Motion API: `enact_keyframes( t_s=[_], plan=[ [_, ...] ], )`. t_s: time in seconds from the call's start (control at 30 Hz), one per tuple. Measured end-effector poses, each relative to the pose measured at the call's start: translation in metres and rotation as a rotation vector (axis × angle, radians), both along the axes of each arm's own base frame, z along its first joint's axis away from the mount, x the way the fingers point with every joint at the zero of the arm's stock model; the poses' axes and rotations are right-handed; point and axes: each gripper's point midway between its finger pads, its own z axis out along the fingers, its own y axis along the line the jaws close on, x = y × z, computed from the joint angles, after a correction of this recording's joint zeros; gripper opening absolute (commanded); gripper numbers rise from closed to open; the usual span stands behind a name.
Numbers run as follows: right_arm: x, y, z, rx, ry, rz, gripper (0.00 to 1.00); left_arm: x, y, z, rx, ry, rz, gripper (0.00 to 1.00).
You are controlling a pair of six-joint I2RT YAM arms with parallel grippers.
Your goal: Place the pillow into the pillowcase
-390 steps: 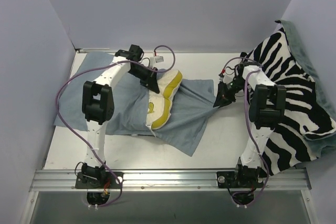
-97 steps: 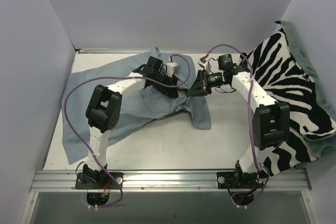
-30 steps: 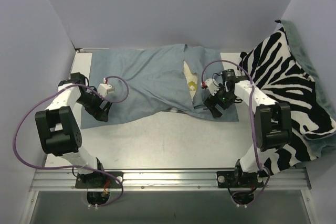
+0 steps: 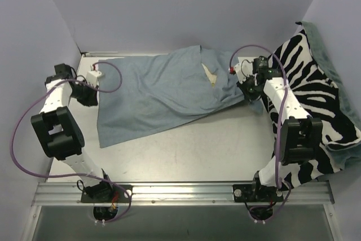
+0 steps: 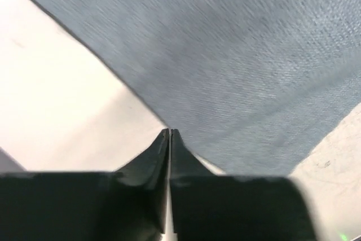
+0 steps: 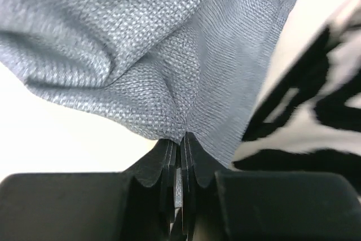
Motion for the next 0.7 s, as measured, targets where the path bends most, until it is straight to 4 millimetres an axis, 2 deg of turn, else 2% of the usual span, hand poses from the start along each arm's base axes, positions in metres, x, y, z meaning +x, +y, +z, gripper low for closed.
enact_keyframes(
  t_s=[0.03,0.07,0.13,0.17,0.2,0.23,0.43,0.53,0.6,0.7],
  plan=[
    [0.005,-0.001,0.008,0.005,-0.023,-0.007,0.00,0.006,0.000,0.009,-0.004,-0.029,-0.008,0.43],
    [0.008,-0.001,0.013,0.008,-0.036,-0.011,0.00,0.011,-0.002,0.019,-0.011,-0.057,-0.025,0.86],
    [0.006,0.000,0.014,0.012,-0.028,-0.014,0.00,0.007,-0.006,0.025,-0.023,-0.052,-0.042,0.91],
    [0.002,0.001,0.012,0.015,-0.012,-0.014,0.00,0.000,-0.009,0.023,-0.030,-0.030,-0.052,0.92],
    [-0.002,0.002,0.009,0.017,0.003,-0.015,0.00,-0.008,-0.011,0.018,-0.034,-0.009,-0.061,0.97],
    [-0.007,0.002,0.005,0.019,0.024,-0.013,0.00,-0.019,-0.014,0.012,-0.037,0.019,-0.071,0.97],
    [-0.043,0.011,-0.026,0.015,0.142,0.024,0.00,-0.108,-0.035,-0.044,-0.047,0.264,-0.071,0.97],
    [-0.063,0.015,-0.036,0.005,0.189,0.056,0.00,-0.139,-0.041,-0.064,-0.001,0.334,-0.083,0.97],
    [-0.071,0.016,-0.038,0.003,0.208,0.066,0.00,-0.149,-0.044,-0.073,0.041,0.360,-0.096,0.97],
    [-0.075,0.018,-0.037,0.001,0.216,0.073,0.00,-0.144,-0.043,-0.076,0.096,0.362,-0.076,0.98]
  ],
)
